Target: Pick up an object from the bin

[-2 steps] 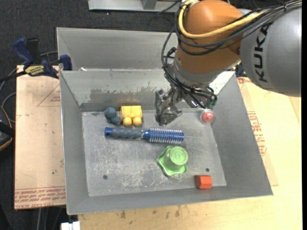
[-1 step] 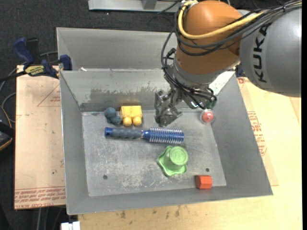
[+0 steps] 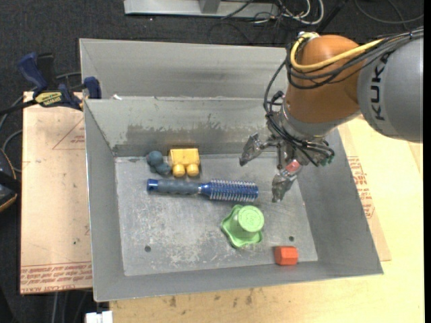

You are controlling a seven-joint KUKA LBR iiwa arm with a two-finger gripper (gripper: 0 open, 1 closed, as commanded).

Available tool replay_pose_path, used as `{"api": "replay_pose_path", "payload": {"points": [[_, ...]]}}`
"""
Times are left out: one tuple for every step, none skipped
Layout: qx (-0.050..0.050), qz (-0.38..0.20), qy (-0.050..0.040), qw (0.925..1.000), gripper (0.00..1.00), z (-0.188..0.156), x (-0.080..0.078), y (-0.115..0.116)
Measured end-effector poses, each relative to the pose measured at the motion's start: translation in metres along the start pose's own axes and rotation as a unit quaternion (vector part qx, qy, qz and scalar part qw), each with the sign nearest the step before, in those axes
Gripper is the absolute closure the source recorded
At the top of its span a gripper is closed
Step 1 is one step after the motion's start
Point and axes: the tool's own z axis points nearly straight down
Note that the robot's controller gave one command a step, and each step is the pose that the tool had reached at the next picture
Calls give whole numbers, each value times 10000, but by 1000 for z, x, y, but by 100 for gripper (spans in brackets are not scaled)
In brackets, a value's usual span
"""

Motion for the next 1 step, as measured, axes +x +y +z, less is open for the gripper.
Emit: {"api": "replay_pose_path", "payload": {"points": [[35,-1606,-63,9870,0,100,-11,19]]}}
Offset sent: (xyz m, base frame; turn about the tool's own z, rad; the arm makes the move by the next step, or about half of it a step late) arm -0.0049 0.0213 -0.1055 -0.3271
